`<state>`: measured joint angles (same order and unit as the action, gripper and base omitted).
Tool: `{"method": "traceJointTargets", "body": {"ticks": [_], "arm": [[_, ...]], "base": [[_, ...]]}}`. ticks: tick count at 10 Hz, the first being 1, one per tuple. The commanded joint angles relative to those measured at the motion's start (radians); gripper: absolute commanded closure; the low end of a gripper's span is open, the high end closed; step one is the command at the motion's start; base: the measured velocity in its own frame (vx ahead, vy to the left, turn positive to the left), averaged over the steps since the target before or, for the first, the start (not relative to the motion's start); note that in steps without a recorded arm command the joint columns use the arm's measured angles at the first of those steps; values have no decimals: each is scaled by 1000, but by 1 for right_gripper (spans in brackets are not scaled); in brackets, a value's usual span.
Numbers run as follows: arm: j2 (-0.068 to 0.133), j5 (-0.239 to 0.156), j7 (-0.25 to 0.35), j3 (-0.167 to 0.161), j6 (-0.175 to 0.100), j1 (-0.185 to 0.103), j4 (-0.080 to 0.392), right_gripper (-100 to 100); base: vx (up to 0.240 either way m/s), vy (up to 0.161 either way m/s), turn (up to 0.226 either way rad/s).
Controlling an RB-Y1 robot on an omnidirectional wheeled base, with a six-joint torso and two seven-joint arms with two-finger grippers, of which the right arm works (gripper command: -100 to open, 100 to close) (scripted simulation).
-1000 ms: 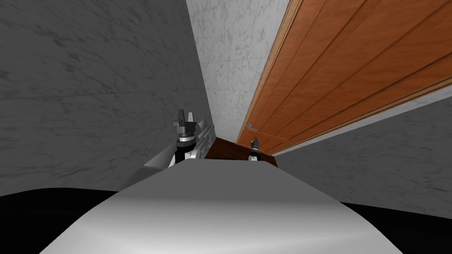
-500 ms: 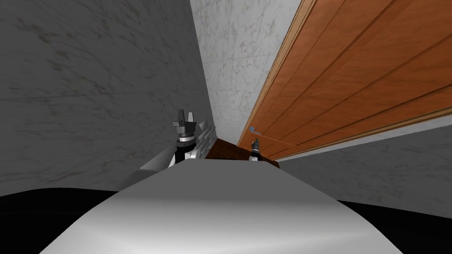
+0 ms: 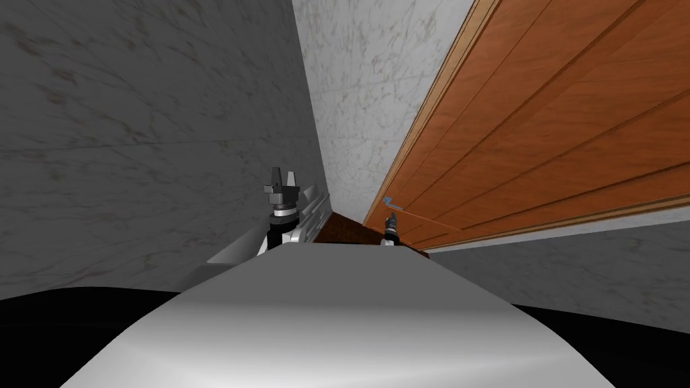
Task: Pull the door open
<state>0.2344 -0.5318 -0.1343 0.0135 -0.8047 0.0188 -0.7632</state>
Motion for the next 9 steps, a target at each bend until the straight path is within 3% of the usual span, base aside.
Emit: {"method": "traceJointTargets", "body": {"ticks": [1, 8, 9], "arm": [[14, -4, 15, 6, -5, 6, 9, -100], [72, -22, 77, 30, -27, 32, 45, -100], [65, -19, 71, 26, -29, 28, 47, -100]], "base": [[148, -27, 86], [180, -55, 81], [93, -16, 20]]}}
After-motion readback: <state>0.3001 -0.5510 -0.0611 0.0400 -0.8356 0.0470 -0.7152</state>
